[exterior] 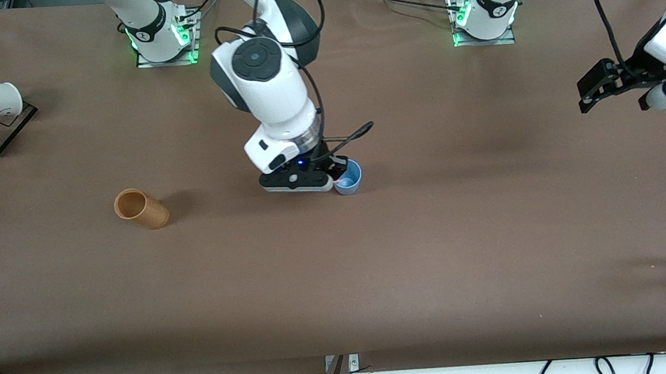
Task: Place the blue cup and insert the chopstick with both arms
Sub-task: 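Lower the pink chopstick into the blue cup and open the right gripper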
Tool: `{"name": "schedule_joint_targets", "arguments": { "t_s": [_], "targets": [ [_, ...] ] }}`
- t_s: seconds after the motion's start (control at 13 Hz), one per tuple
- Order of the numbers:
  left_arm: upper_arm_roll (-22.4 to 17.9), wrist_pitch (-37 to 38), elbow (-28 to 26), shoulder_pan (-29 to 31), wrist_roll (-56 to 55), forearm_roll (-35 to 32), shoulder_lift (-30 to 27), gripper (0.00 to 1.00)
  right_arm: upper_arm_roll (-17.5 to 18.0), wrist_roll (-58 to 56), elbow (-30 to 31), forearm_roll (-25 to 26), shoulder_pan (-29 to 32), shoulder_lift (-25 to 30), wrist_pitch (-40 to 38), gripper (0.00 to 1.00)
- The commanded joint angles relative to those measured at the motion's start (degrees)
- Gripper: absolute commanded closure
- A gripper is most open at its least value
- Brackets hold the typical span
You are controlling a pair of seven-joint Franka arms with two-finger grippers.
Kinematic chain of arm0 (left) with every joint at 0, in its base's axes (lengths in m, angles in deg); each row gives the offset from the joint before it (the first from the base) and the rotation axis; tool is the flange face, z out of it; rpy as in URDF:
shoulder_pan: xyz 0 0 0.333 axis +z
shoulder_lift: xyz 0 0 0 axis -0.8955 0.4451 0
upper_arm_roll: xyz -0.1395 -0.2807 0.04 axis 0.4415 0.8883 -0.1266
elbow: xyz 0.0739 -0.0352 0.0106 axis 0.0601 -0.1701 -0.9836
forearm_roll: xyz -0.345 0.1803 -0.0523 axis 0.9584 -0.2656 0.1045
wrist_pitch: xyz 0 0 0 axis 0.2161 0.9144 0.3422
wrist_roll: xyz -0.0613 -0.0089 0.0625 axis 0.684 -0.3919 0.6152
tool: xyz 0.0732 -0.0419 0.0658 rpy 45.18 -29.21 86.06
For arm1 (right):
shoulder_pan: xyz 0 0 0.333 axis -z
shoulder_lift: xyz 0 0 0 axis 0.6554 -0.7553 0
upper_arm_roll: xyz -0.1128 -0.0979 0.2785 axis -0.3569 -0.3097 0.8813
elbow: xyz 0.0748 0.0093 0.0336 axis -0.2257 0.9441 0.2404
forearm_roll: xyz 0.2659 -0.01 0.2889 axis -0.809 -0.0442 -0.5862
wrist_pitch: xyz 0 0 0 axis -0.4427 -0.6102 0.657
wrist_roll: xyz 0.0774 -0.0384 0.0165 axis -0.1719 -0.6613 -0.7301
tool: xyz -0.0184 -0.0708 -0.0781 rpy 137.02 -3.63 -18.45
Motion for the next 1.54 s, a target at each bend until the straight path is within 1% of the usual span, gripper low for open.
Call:
{"name": "schedule_joint_targets", "arguments": {
  "t_s": [0.0,0.31,0.38,0.46,0.54,0.62,0.69,0.77,0.92,1.08,1.23,1.38,1.46],
  "targets": [
    [-0.84,0.32,-3.13,1.53,0.84,2.49,-2.07,0.00,-0.60,1.37,-2.86,-0.71,-0.98,-2.42,-0.01,0.98],
    [-2.43,2.25,-4.62,1.53,1.19,3.03,-2.95,0.00,-0.60,1.37,-1.81,-0.10,-1.59,-2.69,-0.10,0.98],
    [-2.43,2.43,-4.63,1.53,2.67,3.03,-2.86,0.00,-0.60,1.37,-1.10,-0.01,-2.12,-2.78,-0.10,0.95],
    [-2.34,2.87,-4.54,1.53,5.38,3.03,-2.69,0.00,-0.69,1.37,-0.66,0.08,-2.21,-2.78,-0.10,0.68],
    [-2.43,3.48,-4.45,1.53,5.75,3.03,-2.60,0.00,-0.77,1.20,-0.66,0.25,-2.12,-2.86,-0.10,0.12],
    [-2.17,4.01,-4.10,1.44,5.58,3.03,-2.51,0.00,-0.95,0.50,-0.74,1.12,-1.95,-2.78,-0.70,0.00],
    [-2.08,4.01,-3.75,0.92,5.58,3.03,-2.43,0.00,-1.04,0.32,-0.75,2.00,-1.77,-2.34,-1.93,0.00],
    [-1.90,3.75,-3.49,0.48,5.50,3.11,-1.90,0.00,-1.30,0.23,-1.18,2.01,-1.51,-2.25,-4.90,0.00],
    [-1.29,3.66,-3.39,0.47,5.41,3.90,-1.55,0.00,-2.70,-2.65,-2.58,1.93,-0.72,-1.12,-9.82,0.00],
    [-1.29,3.66,-3.39,0.56,5.49,3.99,-1.63,0.00,-3.32,-10.01,-4.16,1.40,3.65,1.34,-17.72,0.00],
    [-1.55,3.66,-3.39,1.44,5.49,3.90,-1.63,0.00,-3.24,-21.25,-4.53,1.14,9.45,4.94,-25.29,0.00],
    [-1.90,3.66,-3.39,2.75,5.67,4.17,-1.63,0.00,-3.32,-31.10,-4.53,-1.31,14.73,8.81,-30.92,0.00],
    [-1.90,3.66,-3.39,2.85,5.67,4.43,-1.63,0.00,-4.19,-34.02,-4.18,-1.68,16.58,10.56,-33.38,0.00]
  ]
}}
